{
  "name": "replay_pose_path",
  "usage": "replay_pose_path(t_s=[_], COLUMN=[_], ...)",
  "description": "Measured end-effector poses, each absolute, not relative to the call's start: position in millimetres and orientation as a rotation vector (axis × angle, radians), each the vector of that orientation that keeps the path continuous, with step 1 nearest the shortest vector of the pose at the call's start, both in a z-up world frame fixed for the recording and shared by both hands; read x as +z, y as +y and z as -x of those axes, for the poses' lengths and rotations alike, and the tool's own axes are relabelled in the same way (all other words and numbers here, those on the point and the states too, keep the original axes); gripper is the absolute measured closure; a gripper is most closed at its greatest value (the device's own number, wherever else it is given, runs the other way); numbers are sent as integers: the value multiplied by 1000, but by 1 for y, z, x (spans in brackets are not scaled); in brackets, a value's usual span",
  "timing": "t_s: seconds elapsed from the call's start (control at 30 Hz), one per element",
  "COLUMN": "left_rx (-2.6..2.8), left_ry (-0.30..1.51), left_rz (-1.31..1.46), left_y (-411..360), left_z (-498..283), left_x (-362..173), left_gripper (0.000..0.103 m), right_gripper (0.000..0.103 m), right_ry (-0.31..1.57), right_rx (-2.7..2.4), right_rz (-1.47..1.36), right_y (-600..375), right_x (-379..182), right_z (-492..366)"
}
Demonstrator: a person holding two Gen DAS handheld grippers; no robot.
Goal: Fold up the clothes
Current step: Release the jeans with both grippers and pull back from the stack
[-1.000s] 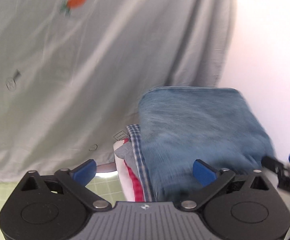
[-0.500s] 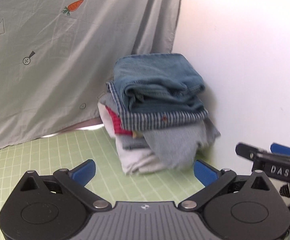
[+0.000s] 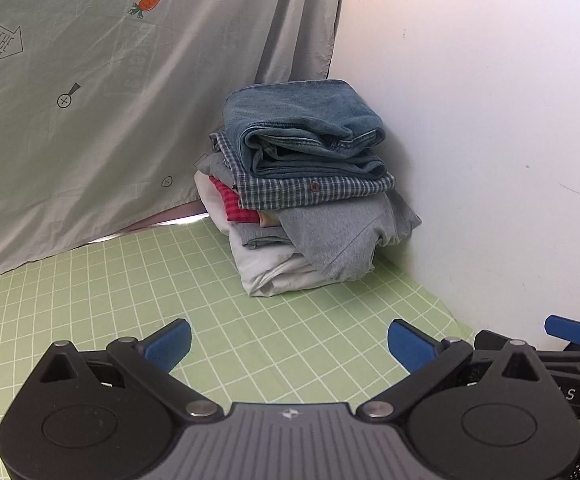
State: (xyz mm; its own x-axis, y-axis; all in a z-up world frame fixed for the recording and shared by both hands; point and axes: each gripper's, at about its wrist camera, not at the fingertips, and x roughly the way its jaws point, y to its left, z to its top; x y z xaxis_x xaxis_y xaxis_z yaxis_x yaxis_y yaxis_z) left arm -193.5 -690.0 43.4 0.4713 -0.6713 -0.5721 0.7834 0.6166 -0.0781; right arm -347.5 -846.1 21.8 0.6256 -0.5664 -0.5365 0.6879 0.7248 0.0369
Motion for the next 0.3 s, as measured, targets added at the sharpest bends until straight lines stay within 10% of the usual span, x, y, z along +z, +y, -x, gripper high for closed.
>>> replay_pose_path(t_s=[0.3], left_rx=[-901], left_ry=[591], left_rz=[-204], left_y=[-684], left_z=[198], left_x=[46], left_gripper=[0], right_gripper=[0], right_ry=[526], right_rx=[-704], right_rz=[-224], right_y=[-837], right_x=[24], right_z=[350])
